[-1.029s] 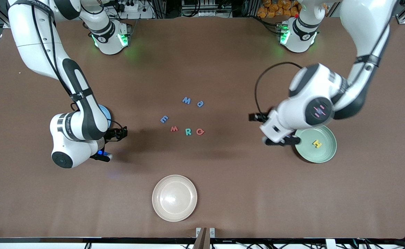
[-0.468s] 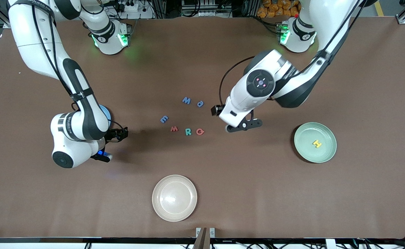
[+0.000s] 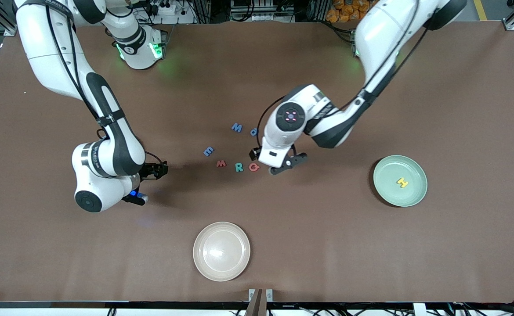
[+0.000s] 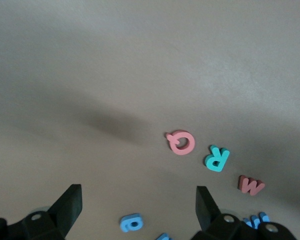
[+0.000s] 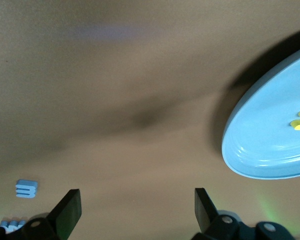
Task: Sort upper and lower case letters into plates
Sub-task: 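Move the left gripper back over the letters, right gripper holding still, then lower the left gripper to the pink Q while the right gripper reaches the E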
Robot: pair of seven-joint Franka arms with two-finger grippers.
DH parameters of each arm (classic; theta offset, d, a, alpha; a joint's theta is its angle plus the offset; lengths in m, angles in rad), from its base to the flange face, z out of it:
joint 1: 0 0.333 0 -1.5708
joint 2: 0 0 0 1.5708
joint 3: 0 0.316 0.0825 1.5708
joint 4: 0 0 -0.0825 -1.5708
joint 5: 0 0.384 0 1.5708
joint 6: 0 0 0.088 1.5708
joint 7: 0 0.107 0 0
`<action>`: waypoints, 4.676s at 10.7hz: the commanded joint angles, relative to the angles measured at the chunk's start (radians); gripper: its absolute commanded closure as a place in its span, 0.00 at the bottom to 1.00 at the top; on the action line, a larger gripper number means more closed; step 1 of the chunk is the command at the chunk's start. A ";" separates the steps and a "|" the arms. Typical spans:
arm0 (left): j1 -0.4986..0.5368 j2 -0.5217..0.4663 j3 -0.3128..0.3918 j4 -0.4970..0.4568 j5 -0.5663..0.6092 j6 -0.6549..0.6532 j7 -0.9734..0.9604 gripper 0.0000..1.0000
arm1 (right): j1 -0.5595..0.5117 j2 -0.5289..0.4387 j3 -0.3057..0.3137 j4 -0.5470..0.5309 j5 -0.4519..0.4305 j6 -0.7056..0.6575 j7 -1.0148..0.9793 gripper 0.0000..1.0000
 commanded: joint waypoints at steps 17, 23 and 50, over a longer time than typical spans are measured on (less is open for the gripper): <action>-0.207 0.237 0.202 0.197 0.024 0.177 -0.112 0.00 | 0.017 -0.019 0.000 -0.017 0.054 0.017 0.099 0.00; -0.232 0.249 0.235 0.199 0.019 0.191 -0.095 0.00 | 0.019 -0.019 0.000 -0.017 0.054 0.023 0.101 0.00; -0.249 0.255 0.231 0.180 -0.022 0.191 -0.098 0.32 | 0.244 -0.189 0.036 -0.428 0.163 0.628 0.327 0.00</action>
